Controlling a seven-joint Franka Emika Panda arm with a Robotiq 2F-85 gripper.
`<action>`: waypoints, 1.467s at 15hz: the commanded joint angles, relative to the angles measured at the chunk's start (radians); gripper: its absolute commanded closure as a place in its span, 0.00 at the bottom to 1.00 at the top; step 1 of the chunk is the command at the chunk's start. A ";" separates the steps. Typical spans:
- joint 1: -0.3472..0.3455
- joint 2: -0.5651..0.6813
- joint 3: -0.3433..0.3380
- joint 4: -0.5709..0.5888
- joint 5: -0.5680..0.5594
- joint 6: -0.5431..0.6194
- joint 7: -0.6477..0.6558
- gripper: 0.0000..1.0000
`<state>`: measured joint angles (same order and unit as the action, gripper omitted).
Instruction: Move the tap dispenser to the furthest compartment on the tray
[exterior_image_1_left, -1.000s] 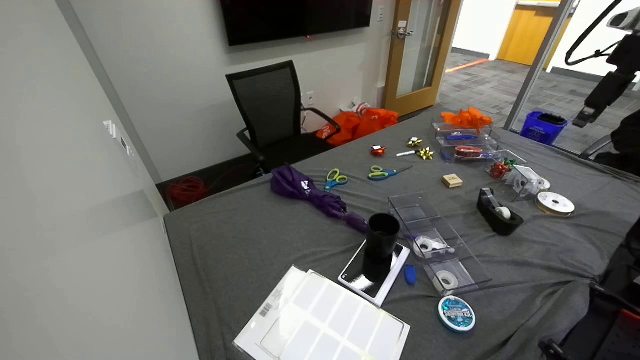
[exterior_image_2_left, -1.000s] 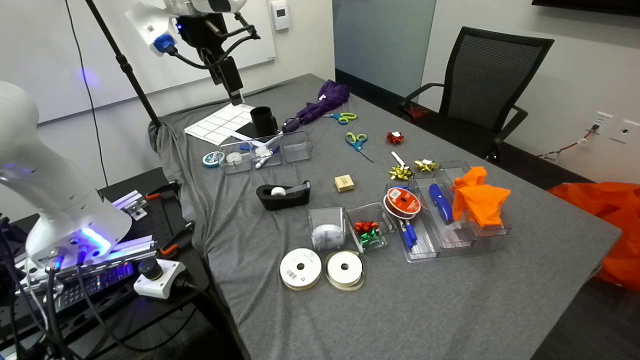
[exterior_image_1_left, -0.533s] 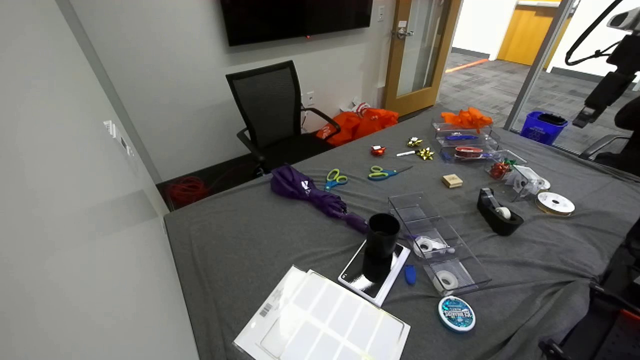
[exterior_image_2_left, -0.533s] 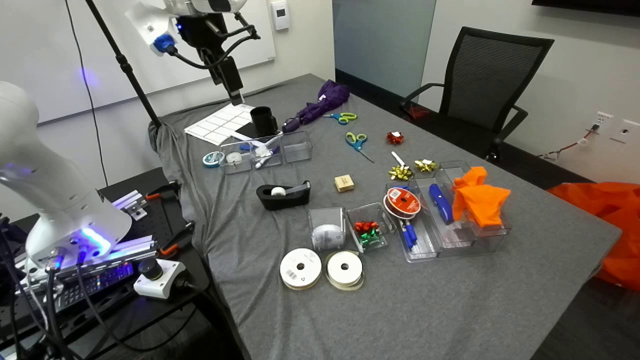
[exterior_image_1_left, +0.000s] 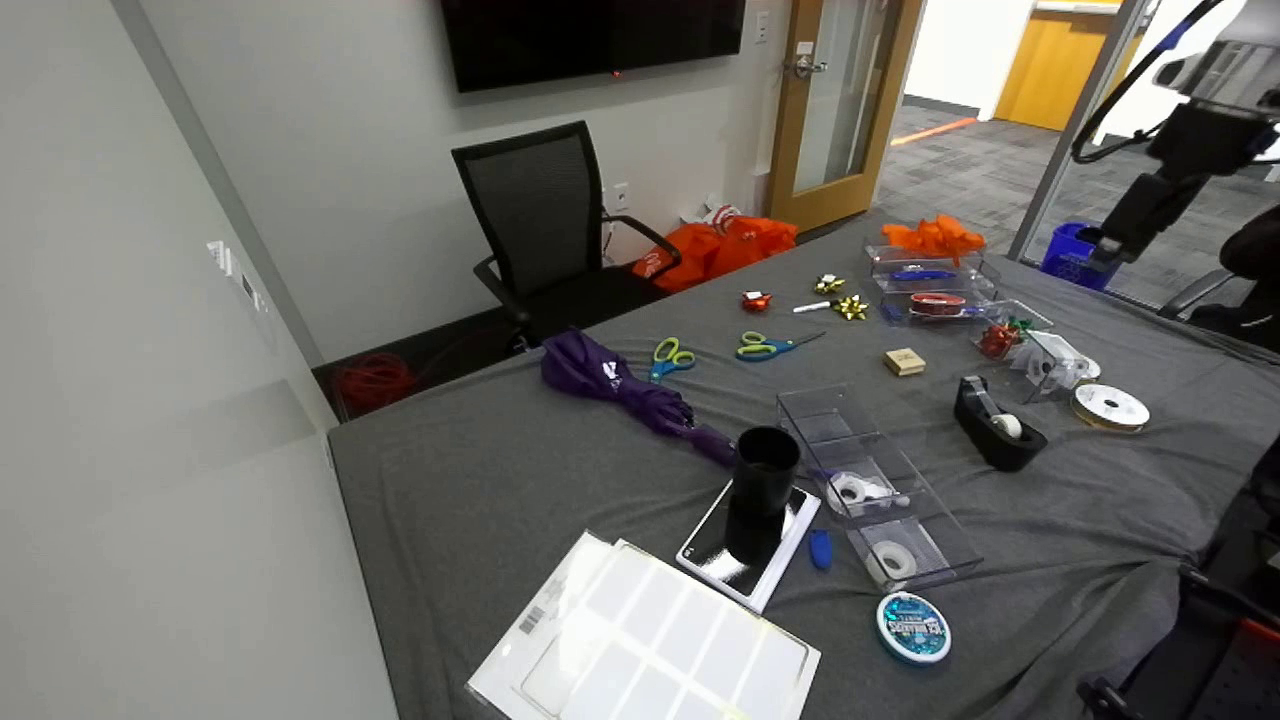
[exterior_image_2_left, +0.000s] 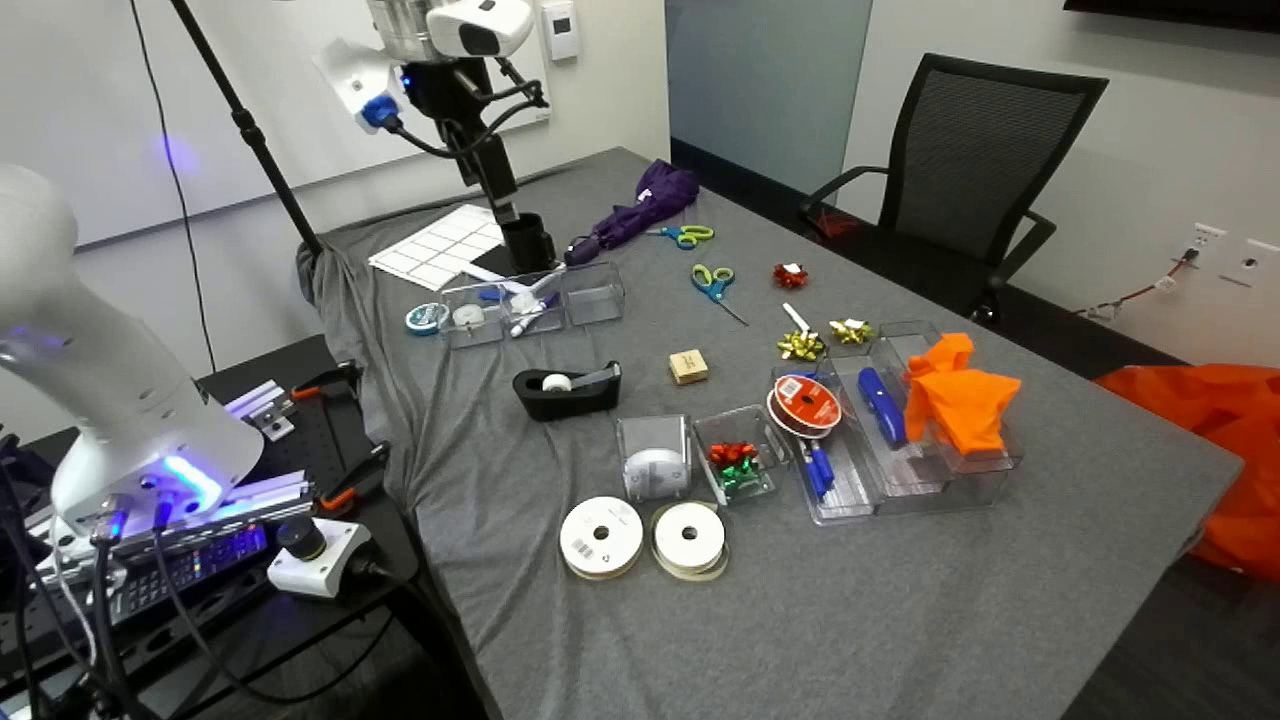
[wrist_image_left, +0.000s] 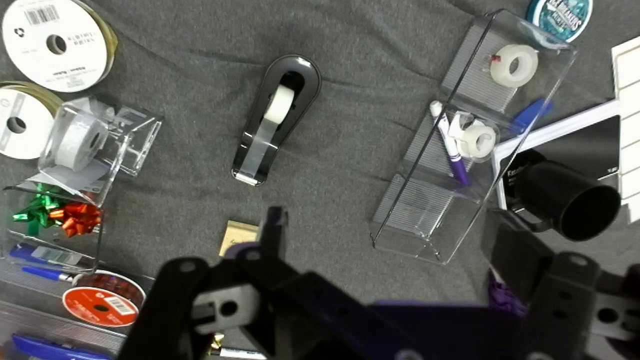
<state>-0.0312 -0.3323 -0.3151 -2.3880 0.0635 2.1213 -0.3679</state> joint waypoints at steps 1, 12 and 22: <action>0.010 0.131 0.060 0.039 0.082 0.068 0.020 0.00; 0.010 0.311 0.188 0.076 0.263 0.115 -0.028 0.00; 0.047 0.429 0.267 0.098 0.177 0.249 0.132 0.00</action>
<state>0.0082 0.0220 -0.0949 -2.3041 0.2711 2.3004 -0.2968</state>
